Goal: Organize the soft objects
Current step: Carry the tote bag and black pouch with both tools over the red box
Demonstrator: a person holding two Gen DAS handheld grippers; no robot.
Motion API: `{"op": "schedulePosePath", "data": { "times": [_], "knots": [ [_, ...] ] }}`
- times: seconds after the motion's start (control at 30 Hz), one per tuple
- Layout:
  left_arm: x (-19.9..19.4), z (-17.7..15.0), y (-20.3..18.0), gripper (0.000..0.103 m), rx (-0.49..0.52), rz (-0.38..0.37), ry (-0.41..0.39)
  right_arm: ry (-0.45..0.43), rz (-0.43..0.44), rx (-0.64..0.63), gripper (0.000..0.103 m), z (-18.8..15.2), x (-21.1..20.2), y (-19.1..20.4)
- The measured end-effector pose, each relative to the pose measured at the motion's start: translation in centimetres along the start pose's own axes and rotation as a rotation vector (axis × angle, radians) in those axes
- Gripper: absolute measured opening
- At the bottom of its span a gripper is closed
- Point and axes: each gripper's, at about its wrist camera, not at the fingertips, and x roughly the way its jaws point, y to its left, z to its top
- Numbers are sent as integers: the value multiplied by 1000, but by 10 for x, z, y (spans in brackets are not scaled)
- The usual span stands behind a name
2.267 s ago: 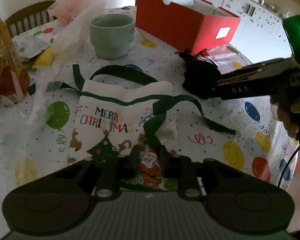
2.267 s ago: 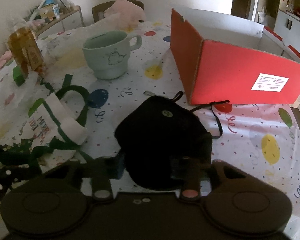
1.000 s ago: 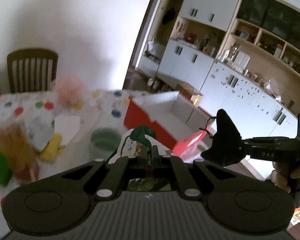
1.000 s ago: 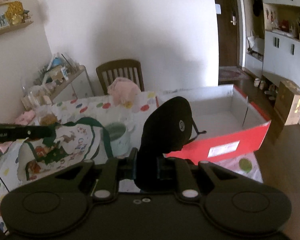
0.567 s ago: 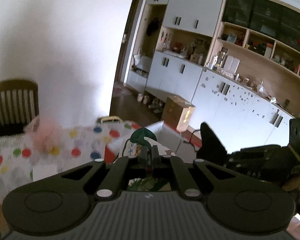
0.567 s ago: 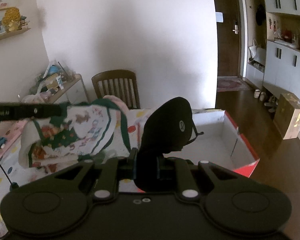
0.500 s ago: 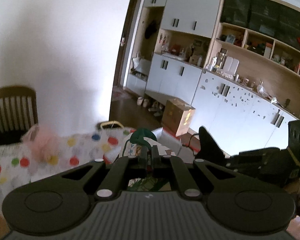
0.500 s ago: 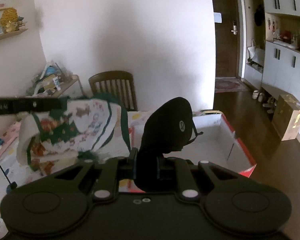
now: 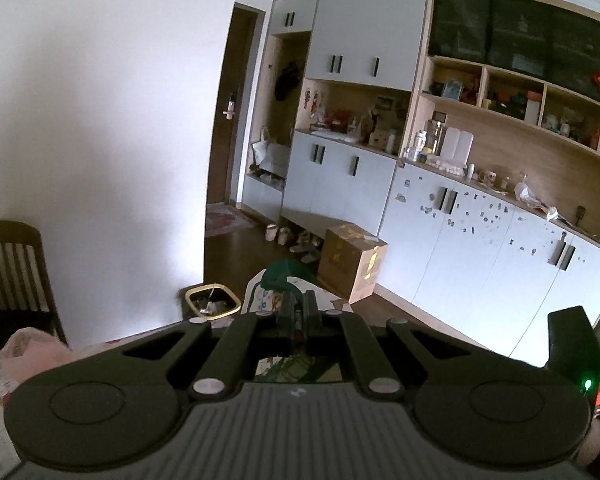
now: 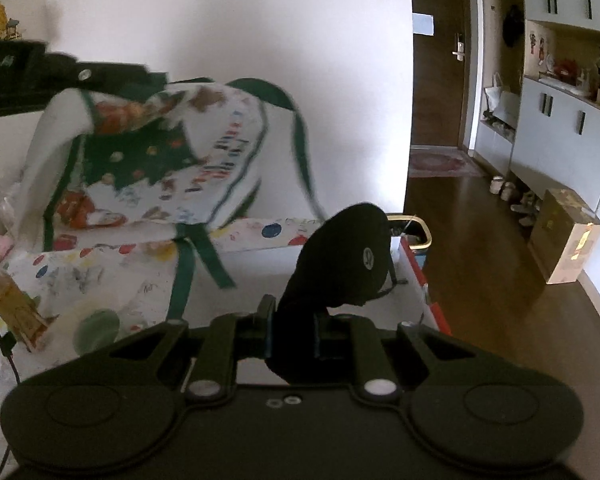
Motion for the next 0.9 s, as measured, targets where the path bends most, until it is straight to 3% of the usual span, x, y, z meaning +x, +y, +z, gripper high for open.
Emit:
{"op": "schedulePosePath", "data": {
  "times": [0.23, 0.67, 0.9],
  "knots": [
    [46, -15, -2, 3, 8, 25, 52, 1, -10, -66, 18, 10, 31, -6],
    [130, -97, 29, 3, -54, 83, 319, 173, -22, -44, 19, -24, 103, -34],
    [155, -117, 27, 3, -64, 68, 431, 250, 0, -71, 24, -33, 115, -31]
  ]
}}
